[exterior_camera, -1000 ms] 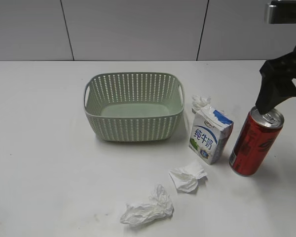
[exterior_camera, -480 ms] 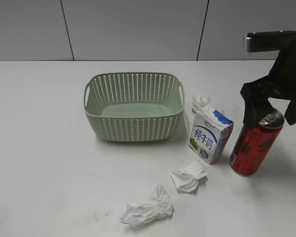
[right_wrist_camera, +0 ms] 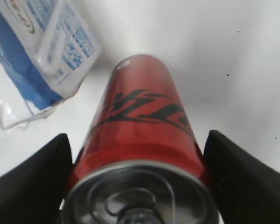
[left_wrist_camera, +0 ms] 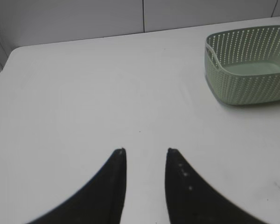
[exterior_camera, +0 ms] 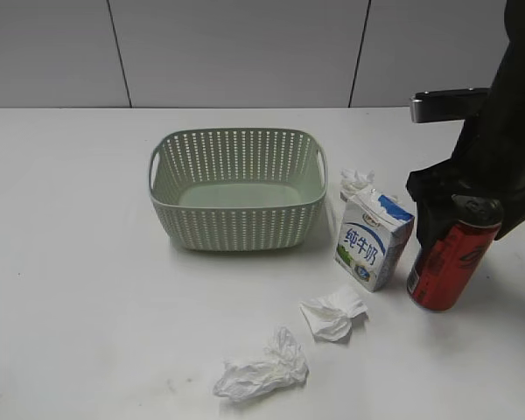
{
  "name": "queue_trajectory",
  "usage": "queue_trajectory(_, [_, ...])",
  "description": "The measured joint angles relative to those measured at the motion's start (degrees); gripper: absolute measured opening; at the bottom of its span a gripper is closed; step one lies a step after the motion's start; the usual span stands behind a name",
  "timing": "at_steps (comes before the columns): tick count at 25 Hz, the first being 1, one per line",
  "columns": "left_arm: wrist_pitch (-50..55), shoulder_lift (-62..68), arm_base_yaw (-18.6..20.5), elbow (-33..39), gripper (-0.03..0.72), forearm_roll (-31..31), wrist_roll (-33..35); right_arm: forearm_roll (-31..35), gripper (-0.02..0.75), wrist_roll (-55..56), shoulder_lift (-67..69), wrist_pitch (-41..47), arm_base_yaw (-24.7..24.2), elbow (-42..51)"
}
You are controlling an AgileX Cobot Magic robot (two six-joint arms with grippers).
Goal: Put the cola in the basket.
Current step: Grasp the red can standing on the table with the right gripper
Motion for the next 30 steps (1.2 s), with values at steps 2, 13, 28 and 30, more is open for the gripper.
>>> queue_trajectory(2, [0.00, 0.00, 0.00, 0.00, 0.231, 0.00, 0.00, 0.00, 0.645, 0.44, 0.00, -0.15, 0.00, 0.00])
queue_trajectory(13, [0.00, 0.00, 0.00, 0.00, 0.229, 0.00, 0.00, 0.00, 0.527, 3.79, 0.06, -0.42, 0.00, 0.00])
queue_trajectory(28, [0.00, 0.00, 0.00, 0.00, 0.229, 0.00, 0.00, -7.72, 0.522, 3.56, 0.75, 9.70, 0.00, -7.99])
queue_trajectory(30, [0.00, 0.00, 0.00, 0.00, 0.229, 0.00, 0.00, -8.41, 0.522, 3.54, 0.57, 9.64, 0.00, -11.94])
